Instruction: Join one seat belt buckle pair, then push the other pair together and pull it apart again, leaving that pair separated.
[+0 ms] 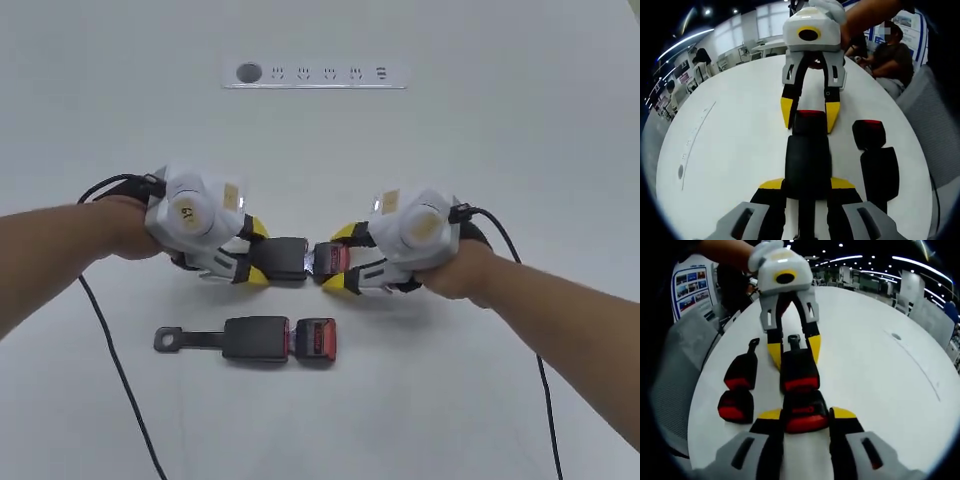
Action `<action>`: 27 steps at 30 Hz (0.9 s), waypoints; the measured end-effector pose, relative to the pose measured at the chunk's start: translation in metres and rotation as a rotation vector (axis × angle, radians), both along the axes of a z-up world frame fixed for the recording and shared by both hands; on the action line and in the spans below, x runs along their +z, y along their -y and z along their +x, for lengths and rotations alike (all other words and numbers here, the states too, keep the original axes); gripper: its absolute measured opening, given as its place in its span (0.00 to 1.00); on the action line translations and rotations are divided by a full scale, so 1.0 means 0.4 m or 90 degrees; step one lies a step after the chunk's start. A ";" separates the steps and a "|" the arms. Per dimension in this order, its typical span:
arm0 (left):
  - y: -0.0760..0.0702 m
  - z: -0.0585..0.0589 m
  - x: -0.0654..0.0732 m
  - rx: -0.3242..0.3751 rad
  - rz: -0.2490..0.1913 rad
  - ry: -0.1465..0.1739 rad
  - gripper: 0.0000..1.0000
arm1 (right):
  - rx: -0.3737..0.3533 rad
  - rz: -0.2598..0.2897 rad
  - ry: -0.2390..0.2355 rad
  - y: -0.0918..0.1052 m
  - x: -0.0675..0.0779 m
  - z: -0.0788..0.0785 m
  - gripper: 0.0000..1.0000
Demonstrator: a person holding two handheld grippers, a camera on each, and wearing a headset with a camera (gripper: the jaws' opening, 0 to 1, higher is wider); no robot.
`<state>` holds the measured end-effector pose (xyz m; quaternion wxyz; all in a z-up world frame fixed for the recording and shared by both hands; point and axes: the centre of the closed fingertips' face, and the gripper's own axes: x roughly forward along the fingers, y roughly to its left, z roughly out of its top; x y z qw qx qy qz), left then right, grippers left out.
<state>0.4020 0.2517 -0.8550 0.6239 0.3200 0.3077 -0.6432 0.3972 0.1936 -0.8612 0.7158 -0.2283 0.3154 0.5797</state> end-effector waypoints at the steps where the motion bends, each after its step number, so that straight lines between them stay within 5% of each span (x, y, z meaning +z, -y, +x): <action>1: 0.000 0.000 0.000 0.000 0.000 0.000 0.32 | 0.000 -0.002 0.001 0.001 0.000 0.002 0.35; 27: 0.003 -0.001 0.001 0.006 0.000 -0.002 0.33 | 0.013 -0.017 0.012 0.006 -0.001 0.006 0.35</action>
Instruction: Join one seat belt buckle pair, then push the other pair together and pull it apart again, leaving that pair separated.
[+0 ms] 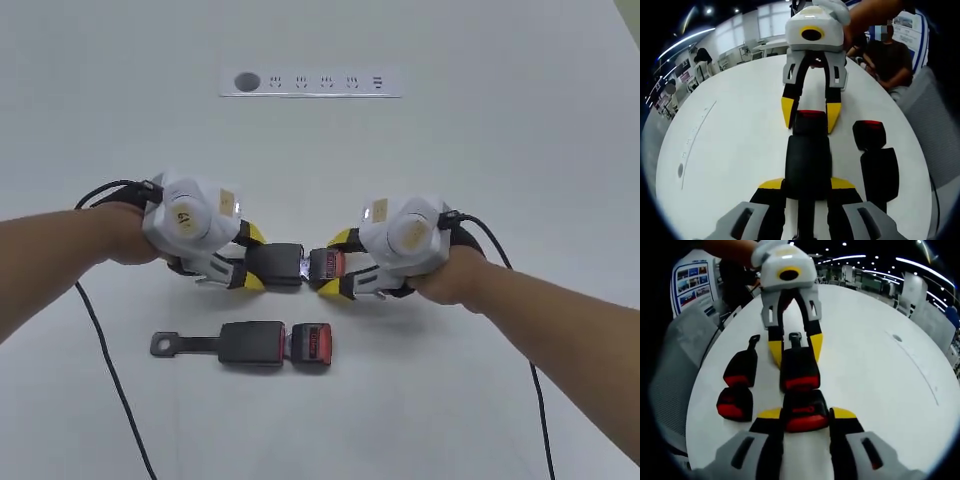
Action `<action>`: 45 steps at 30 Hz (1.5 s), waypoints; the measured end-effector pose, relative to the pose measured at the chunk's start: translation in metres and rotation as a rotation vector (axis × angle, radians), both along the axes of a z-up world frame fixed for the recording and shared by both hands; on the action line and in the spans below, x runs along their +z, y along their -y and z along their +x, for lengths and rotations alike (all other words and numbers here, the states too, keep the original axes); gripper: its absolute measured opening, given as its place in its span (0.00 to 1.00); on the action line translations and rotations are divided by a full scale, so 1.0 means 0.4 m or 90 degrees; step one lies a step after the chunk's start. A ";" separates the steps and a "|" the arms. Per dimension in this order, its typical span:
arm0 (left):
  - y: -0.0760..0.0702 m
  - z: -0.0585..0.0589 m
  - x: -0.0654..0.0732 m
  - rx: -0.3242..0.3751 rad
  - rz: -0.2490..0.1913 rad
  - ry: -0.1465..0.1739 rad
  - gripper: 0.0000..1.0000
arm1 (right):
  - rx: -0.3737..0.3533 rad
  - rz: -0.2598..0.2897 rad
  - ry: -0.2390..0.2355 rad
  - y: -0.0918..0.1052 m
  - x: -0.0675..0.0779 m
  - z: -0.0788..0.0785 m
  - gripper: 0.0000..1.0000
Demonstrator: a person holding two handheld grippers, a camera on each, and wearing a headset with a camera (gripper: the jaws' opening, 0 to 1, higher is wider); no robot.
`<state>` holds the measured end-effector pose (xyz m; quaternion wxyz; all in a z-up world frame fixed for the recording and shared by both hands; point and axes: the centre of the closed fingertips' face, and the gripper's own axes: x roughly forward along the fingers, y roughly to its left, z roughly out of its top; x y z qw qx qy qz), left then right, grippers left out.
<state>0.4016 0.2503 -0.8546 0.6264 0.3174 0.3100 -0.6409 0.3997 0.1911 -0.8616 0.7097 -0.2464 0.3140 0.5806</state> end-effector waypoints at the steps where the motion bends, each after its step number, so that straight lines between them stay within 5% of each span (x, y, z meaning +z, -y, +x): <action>1: 0.000 0.000 0.000 0.000 0.000 0.000 0.33 | -0.001 0.001 -0.001 0.000 0.000 0.000 0.35; 26: -0.003 0.000 0.000 0.004 0.002 -0.001 0.33 | 0.008 0.006 0.009 0.051 -0.003 -0.002 0.35; 45: -0.002 0.000 0.000 0.012 0.007 -0.006 0.33 | -0.010 0.017 0.006 0.160 -0.001 -0.030 0.35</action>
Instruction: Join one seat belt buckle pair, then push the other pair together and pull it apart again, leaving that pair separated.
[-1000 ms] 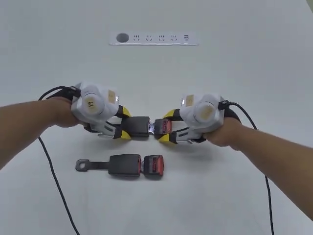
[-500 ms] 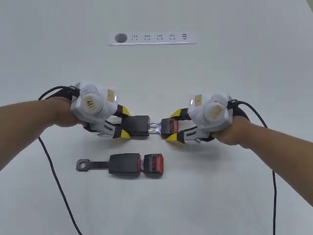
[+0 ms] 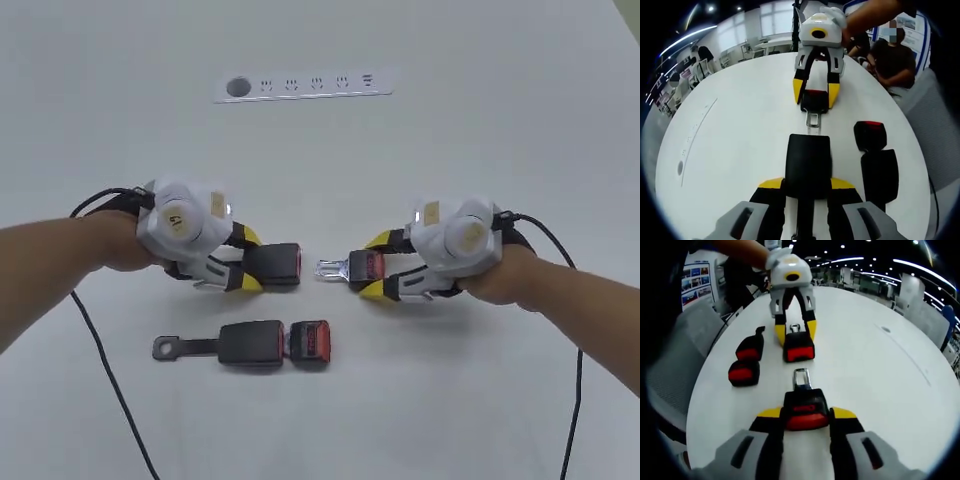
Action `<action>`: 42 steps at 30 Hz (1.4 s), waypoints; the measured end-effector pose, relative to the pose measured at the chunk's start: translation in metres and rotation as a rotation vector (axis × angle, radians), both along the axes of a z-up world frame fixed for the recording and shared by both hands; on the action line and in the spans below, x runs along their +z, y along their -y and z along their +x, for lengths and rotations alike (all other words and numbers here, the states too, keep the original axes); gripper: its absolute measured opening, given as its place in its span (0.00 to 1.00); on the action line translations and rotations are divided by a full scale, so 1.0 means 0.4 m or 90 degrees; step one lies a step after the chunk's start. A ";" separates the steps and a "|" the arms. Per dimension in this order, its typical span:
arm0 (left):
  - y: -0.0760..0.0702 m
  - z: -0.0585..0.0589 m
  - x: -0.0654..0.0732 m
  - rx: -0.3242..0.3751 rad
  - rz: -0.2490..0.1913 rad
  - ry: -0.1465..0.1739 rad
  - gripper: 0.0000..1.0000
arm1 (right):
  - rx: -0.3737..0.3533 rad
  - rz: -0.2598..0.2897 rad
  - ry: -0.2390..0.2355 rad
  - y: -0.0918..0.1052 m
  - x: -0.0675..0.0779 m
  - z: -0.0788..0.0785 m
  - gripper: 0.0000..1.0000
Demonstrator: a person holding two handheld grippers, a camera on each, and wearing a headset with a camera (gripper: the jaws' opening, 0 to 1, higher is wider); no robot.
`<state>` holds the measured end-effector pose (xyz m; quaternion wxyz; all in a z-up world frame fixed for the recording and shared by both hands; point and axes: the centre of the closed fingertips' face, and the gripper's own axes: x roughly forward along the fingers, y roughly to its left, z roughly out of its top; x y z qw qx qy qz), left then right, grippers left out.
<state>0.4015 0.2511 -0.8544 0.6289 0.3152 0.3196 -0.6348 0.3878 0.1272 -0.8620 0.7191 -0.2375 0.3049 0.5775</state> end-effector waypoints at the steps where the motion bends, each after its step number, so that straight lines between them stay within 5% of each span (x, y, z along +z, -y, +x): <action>1: 0.000 0.000 0.000 -0.001 0.000 0.000 0.33 | -0.001 0.000 0.000 0.006 -0.001 0.000 0.35; 28: -0.007 0.000 -0.003 0.003 0.007 -0.015 0.34 | -0.024 -0.012 -0.013 0.137 0.005 -0.030 0.36; 42: -0.004 0.000 -0.005 -0.006 0.013 -0.012 0.34 | -0.028 -0.012 -0.020 0.160 0.009 -0.050 0.37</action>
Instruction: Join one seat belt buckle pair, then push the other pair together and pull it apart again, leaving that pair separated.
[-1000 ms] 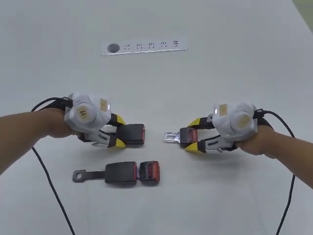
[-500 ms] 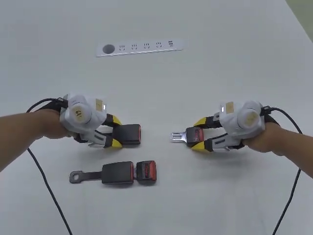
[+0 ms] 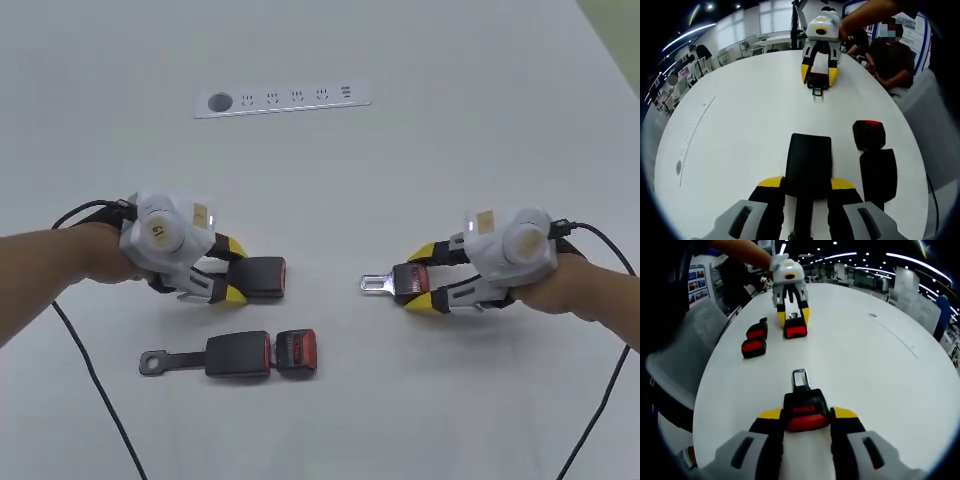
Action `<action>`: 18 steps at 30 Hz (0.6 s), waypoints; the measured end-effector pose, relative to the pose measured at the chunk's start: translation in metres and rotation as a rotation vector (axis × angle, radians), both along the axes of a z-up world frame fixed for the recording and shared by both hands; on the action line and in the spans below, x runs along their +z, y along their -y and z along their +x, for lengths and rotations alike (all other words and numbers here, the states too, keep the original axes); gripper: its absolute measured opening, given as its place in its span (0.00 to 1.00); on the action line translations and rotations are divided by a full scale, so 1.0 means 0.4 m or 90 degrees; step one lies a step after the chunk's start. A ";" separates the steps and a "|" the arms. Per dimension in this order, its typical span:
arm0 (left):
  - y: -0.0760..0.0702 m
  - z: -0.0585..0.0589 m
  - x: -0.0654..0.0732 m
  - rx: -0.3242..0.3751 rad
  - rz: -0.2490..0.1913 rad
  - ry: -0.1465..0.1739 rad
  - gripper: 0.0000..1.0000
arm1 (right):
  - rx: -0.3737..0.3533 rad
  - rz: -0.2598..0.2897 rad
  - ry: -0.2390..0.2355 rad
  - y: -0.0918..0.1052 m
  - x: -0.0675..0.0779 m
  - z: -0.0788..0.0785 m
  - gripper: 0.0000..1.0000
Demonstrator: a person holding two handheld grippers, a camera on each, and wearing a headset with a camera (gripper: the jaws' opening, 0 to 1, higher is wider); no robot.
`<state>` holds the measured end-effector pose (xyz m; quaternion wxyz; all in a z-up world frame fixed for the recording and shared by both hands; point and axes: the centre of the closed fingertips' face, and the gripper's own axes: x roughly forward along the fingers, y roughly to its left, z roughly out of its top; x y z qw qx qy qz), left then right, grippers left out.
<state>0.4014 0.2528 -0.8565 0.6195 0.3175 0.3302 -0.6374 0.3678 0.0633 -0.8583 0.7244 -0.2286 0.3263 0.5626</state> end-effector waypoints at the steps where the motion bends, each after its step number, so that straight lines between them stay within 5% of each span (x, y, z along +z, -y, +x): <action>1: 0.000 0.000 0.000 0.002 0.000 -0.001 0.34 | 0.003 0.000 0.001 -0.001 0.002 -0.001 0.37; 5: 0.000 -0.001 0.000 0.008 0.007 -0.003 0.34 | 0.012 -0.011 0.001 0.001 0.000 0.003 0.37; 7: 0.003 -0.003 0.001 0.007 0.013 -0.001 0.34 | 0.077 -0.055 0.053 0.012 -0.003 0.000 0.39; 10: 0.001 -0.009 0.004 0.013 0.032 -0.009 0.38 | 0.022 -0.029 0.036 0.004 0.011 0.005 0.42; 13: 0.010 -0.021 0.023 0.031 0.012 -0.024 0.51 | -0.033 0.004 0.050 -0.003 0.040 0.031 0.53; 18: 0.008 0.017 0.064 0.118 -0.030 0.018 0.62 | -0.137 0.061 0.079 -0.005 0.084 0.079 0.67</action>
